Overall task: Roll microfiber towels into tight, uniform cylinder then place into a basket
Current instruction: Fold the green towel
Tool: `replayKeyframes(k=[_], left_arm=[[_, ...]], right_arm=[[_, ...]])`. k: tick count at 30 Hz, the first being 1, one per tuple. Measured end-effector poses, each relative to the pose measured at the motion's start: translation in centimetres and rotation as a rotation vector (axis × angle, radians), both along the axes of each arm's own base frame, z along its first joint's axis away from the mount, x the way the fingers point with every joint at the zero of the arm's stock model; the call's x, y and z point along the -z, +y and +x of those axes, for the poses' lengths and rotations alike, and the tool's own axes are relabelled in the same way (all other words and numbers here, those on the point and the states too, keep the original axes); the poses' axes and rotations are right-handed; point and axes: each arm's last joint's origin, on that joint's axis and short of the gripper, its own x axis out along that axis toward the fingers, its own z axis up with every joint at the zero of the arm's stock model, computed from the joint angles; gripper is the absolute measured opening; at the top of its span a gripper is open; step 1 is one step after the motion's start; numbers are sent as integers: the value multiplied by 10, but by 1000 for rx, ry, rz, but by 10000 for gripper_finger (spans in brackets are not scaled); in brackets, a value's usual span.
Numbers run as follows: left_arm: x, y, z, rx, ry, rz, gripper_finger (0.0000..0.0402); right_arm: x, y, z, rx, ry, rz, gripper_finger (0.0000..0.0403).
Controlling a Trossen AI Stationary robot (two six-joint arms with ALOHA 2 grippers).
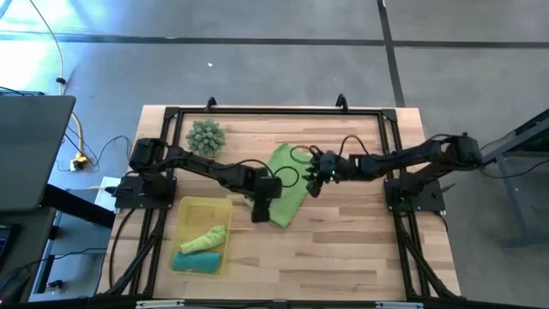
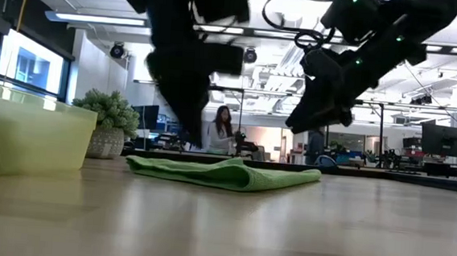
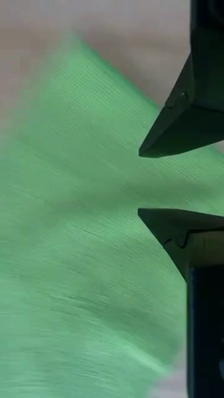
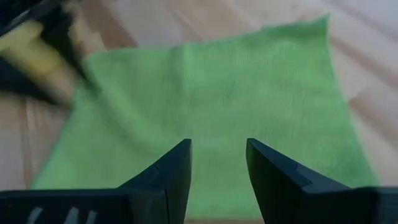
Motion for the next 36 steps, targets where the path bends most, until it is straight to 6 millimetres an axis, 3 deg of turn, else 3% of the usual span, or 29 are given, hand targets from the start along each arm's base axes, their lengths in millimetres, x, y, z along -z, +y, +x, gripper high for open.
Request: replayKeyframes(k=[6,11,21,29,36], left_arm=[[13,27,-21,-35,175,44,131],[22,38,-29,-130,196,-9,131],[39,18,-39,-211,201,-65,131],[38,-1,-23,-158,42,-93,131],[31,-4,-4,-72,-165,-83,131]], right_arm=[[19,23,6,118,36,-41,145],[40,26,12,176,70,-48,145],[73,11,15,211,209,-96,145],[71,-11,12,113,304,-296,145],[67,-32,11,62,337,-391,145]])
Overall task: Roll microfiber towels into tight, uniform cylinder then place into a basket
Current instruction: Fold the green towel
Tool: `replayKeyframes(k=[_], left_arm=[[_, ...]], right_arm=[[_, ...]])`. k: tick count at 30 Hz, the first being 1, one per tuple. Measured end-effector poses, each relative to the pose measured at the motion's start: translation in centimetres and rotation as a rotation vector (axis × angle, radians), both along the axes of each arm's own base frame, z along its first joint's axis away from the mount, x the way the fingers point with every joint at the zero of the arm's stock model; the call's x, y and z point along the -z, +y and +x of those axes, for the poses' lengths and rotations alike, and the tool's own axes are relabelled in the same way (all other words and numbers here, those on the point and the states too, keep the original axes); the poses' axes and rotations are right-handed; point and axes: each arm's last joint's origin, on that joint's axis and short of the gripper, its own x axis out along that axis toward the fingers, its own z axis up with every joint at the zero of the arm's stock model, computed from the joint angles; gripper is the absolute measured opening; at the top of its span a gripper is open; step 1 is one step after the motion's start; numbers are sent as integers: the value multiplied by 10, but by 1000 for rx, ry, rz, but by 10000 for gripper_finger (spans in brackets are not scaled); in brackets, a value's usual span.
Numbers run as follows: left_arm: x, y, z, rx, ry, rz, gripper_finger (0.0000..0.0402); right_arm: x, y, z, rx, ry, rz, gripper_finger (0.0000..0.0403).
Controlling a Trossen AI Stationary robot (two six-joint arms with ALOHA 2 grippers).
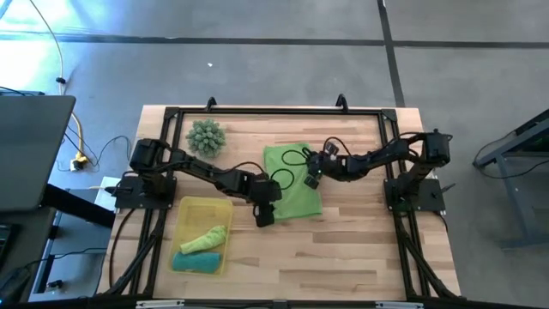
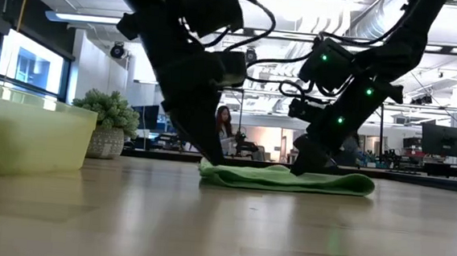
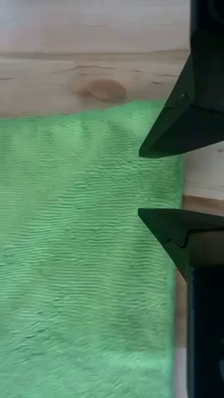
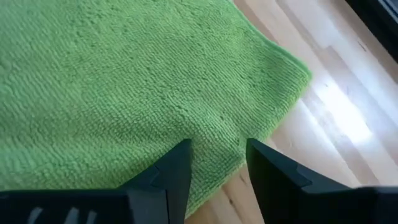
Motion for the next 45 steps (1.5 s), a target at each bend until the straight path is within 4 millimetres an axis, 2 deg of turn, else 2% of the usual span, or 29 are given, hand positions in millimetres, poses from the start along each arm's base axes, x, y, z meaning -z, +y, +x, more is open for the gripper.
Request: replayKeyframes(k=[3,9,12,15,18,20,24,28,33,36,40,45], left_arm=[[-8,0,4,22,3,17,131],[-27,1,9,95,87,63,131],[-29,1,9,117,97,74,131],[-28,-1,8,104,102,65,131],[-26,-7,8,81,112,49,131],[-24,-14,7,81,128,39,131],[-20,-27,8,126,135,77,131],[-14,-41,8,266,161,185,131],[2,-54,10,406,186,306,131],[9,-61,13,468,181,358,131],[12,-72,12,535,200,466,131],[11,-82,9,545,219,624,131]], right_arm=[[-9,-1,-3,5,-38,58,145],[-47,13,-14,-81,-114,115,145],[-63,25,-21,-182,-139,201,145],[-69,39,-28,-351,-117,357,145],[-69,54,-37,-481,-43,487,145],[-67,62,-41,-522,15,508,145],[-62,77,-46,-654,125,383,145],[-59,87,-43,-780,159,252,145],[-56,89,-41,-837,173,211,145],[-51,89,-43,-870,242,192,145],[-42,94,-46,-971,335,151,145],[-38,107,-45,-1045,362,93,145]])
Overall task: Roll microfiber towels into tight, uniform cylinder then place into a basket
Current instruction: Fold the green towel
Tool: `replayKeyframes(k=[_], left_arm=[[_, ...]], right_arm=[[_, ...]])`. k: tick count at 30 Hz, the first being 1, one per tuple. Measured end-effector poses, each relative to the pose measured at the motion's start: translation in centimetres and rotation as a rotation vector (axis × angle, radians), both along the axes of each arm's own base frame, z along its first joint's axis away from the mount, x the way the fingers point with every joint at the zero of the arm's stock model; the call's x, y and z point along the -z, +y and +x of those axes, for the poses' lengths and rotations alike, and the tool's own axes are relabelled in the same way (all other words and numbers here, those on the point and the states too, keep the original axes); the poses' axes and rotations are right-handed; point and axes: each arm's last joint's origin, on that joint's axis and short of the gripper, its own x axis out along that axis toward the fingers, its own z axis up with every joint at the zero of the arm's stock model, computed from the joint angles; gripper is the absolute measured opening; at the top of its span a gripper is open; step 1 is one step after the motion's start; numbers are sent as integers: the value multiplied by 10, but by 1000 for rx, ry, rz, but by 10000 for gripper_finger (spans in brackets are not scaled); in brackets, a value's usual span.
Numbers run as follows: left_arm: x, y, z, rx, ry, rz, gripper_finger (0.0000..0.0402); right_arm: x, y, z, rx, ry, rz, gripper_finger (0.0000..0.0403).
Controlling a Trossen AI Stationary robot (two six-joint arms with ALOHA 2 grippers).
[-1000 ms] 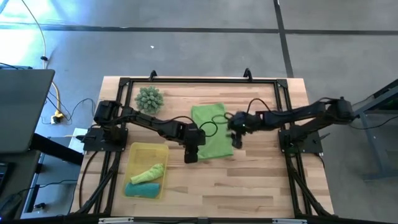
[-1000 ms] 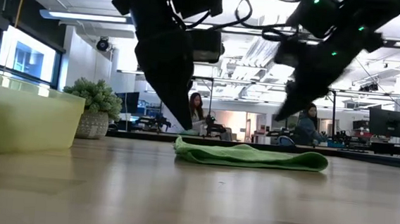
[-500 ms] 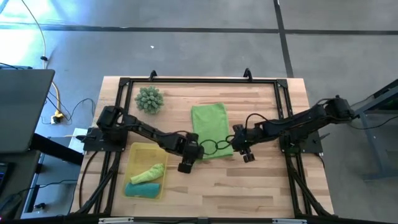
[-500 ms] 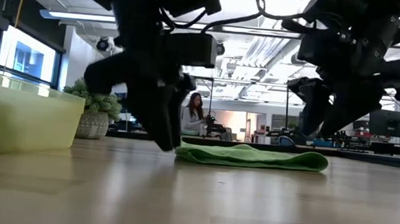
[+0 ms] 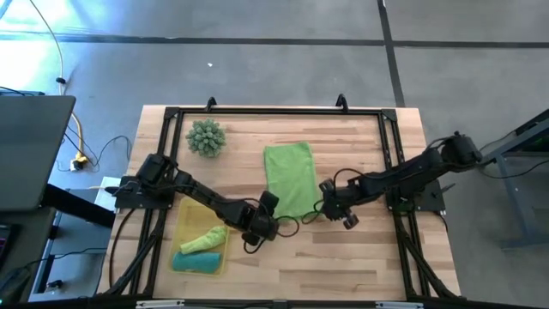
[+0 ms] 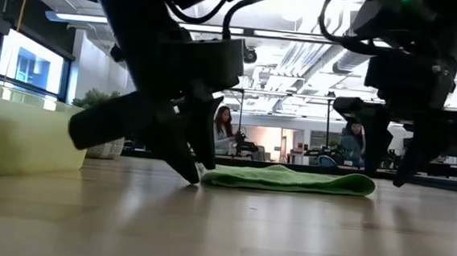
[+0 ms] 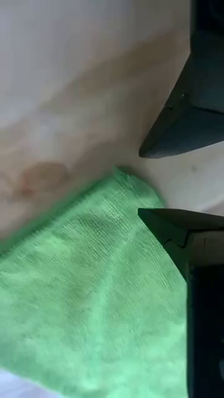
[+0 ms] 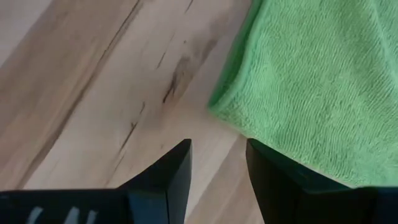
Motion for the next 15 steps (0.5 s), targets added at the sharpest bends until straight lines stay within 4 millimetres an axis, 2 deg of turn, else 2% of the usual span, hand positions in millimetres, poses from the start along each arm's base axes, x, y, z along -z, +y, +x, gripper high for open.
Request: replayKeyframes(k=[5,11,15], left_arm=[[-2,3,1,9,-8,4,131],[-3,3,4,15,-29,-26,131],[-5,6,8,5,-74,-35,131]], right_arm=[[1,15,-6,-11,0,-65,144],[3,36,-24,-88,98,-74,131],[-2,41,-32,-113,103,-105,122]])
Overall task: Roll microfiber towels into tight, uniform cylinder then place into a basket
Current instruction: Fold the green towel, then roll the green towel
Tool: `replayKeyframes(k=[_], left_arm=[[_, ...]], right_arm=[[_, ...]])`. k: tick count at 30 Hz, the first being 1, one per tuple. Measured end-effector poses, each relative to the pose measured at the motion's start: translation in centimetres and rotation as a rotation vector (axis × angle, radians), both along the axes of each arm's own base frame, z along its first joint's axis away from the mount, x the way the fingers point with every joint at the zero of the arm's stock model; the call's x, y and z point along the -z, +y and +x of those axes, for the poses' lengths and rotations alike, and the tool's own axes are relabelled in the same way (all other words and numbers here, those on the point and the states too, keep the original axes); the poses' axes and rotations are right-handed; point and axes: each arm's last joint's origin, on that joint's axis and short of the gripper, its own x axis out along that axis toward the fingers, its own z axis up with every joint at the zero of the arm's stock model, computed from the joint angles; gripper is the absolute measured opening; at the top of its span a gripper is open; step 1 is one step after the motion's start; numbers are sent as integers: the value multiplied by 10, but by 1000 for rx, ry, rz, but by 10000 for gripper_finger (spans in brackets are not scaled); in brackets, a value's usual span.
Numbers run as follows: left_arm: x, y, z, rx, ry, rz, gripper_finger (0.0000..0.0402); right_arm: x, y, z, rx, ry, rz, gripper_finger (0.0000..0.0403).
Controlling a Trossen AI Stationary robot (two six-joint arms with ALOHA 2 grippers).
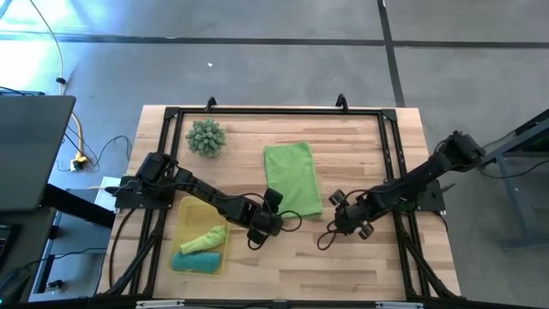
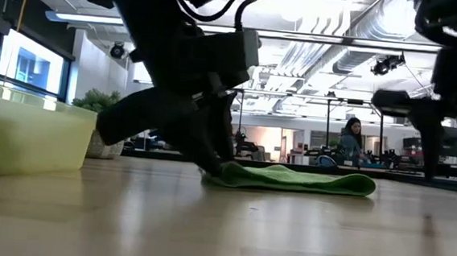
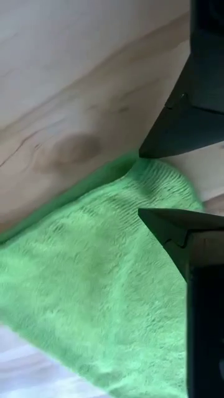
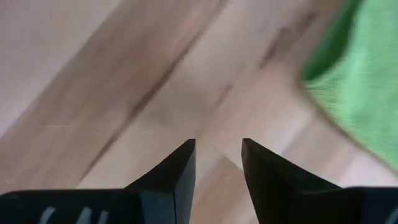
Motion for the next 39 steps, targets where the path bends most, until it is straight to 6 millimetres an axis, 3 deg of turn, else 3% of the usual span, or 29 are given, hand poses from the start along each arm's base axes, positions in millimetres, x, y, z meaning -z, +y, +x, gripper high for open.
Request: replayKeyframes(k=[7,12,22,35,39], left_arm=[[3,9,4,14,12,-135,131],[6,9,6,10,27,-312,131],[6,9,5,2,28,-316,131],[7,9,5,-63,22,-355,131],[8,9,5,-103,17,-375,131]], right_arm=[[-13,-10,6,75,-145,-72,117],[-8,-13,13,22,-126,-19,116],[9,-8,34,-81,-181,-19,133],[10,-8,35,-87,-192,-17,153],[20,-12,32,-54,-203,6,153]])
